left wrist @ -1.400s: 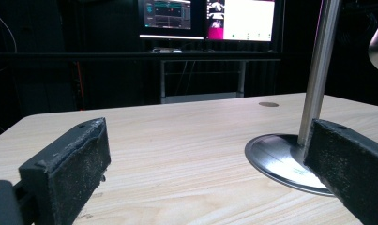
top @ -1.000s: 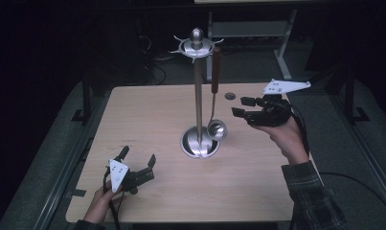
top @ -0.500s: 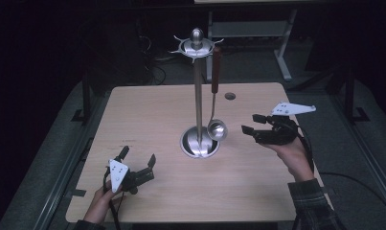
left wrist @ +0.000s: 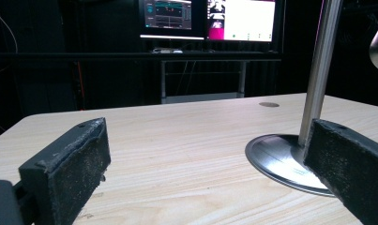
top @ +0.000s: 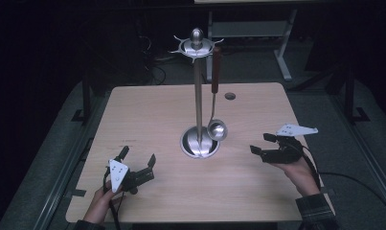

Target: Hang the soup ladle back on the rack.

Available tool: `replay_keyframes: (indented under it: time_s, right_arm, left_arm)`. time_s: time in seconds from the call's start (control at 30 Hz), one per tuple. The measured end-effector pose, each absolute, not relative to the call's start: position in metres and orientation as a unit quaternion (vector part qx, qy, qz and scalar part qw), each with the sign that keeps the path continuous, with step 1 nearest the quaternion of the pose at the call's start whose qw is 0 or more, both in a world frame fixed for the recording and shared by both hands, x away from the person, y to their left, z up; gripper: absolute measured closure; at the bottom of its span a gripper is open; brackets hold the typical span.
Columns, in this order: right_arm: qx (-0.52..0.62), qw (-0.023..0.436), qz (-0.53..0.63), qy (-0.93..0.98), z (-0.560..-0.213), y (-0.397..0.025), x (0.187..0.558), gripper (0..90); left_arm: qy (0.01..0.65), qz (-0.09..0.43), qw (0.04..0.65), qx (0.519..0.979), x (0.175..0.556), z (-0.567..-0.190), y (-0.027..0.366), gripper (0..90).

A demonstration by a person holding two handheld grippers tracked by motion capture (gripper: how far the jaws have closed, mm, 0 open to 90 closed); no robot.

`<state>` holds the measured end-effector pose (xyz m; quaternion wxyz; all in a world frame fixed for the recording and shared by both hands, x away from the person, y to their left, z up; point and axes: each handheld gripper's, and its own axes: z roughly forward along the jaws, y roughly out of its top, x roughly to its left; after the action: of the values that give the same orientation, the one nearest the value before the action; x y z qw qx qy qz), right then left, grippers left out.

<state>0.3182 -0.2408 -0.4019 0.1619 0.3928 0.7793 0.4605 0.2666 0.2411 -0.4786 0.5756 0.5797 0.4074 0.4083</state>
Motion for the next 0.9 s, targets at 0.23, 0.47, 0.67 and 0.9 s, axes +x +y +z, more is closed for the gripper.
replay_keyframes:
  time_s: [0.23,0.47,0.67,0.9]
  right_arm:
    - [0.412,0.176,0.448,0.774,-0.425,-0.25,0.308,17.4]
    - [0.425,0.186,0.438,0.77,-0.444,-0.254,0.297,14.5]
    - [0.431,0.189,0.438,0.766,-0.455,-0.26,0.289,13.9]
    - [0.449,0.19,0.427,0.762,-0.465,-0.269,0.278,13.2]
  left_arm:
    - [0.407,0.409,0.576,0.58,0.267,-0.479,0.241,0.2]
    - [0.407,0.41,0.576,0.579,0.267,-0.479,0.241,0.2]
    - [0.407,0.41,0.576,0.578,0.267,-0.479,0.241,0.2]
    - [0.407,0.41,0.577,0.578,0.267,-0.479,0.241,0.2]
